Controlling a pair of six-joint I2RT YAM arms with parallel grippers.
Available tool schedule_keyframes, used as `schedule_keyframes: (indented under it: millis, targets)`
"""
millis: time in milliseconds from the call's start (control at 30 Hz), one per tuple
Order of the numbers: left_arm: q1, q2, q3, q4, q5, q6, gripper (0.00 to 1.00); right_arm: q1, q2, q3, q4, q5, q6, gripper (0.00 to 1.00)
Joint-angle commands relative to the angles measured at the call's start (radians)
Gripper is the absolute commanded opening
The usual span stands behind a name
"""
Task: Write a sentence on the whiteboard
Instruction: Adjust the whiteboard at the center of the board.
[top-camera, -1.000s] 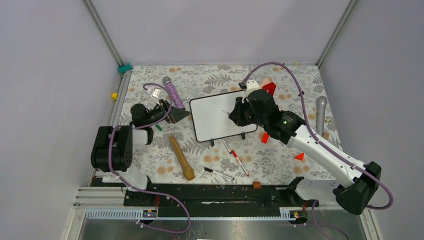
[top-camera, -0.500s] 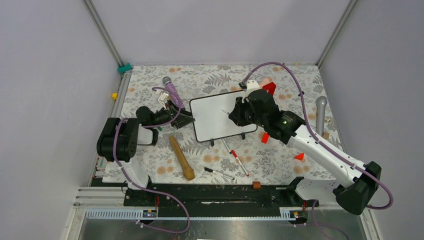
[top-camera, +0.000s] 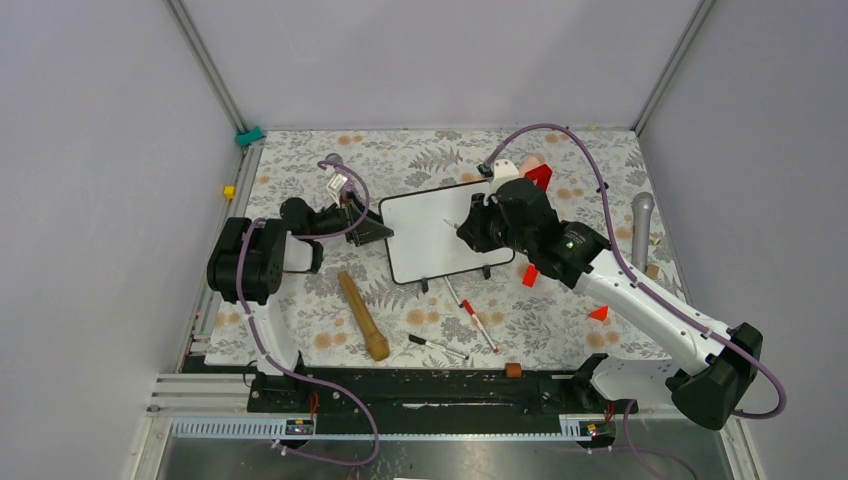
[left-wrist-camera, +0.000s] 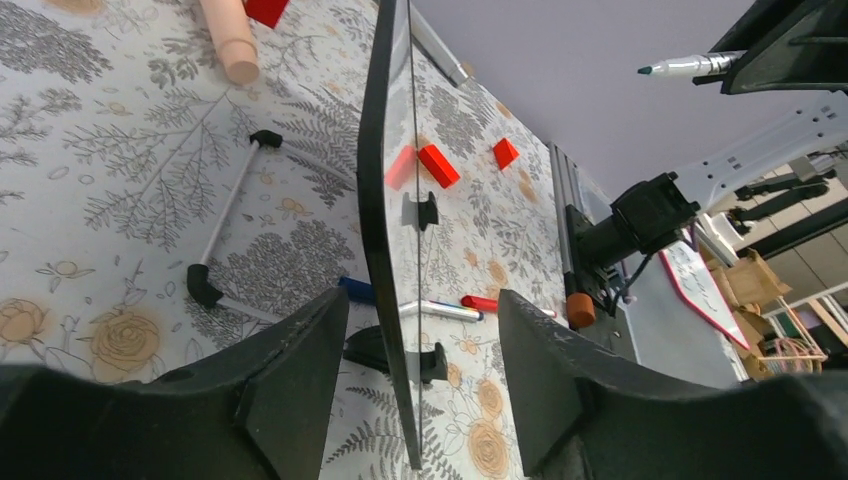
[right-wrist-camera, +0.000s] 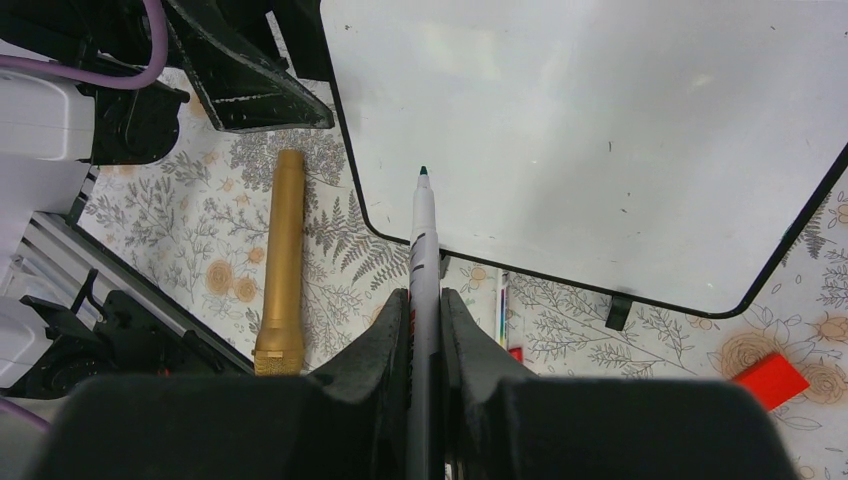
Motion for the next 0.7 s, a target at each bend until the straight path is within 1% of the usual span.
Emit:
schedule_keyframes:
  millis: [0,133,267,367,500,667]
  targets:
    - [0.003,0.011,0.032,0.066,0.072,0.013,0.47,-0.005,0.007,0.039,0.036,-0.023,-0.013,0.0]
    - [0.008,0.012,0.04,0.066,0.075,0.0,0.41,-0.004,0.011,0.036,0.034,-0.032,-0.007,0.0]
    - [0.007,0.033,0.073,0.065,0.07,-0.037,0.4,-0.005,0.01,0.031,0.034,-0.033,-0.003,0.0]
    - [0.01,0.059,0.101,0.066,0.069,-0.093,0.38,-0.005,0.006,0.03,0.034,-0.034,-0.004,0.0]
    - [0.021,0.08,0.134,0.066,0.083,-0.118,0.27,-0.005,-0.001,0.028,0.035,-0.03,-0.003,0.0]
    - [0.025,0.087,0.185,0.066,0.113,-0.125,0.24,-0.005,-0.005,0.021,0.035,-0.033,0.003,0.0]
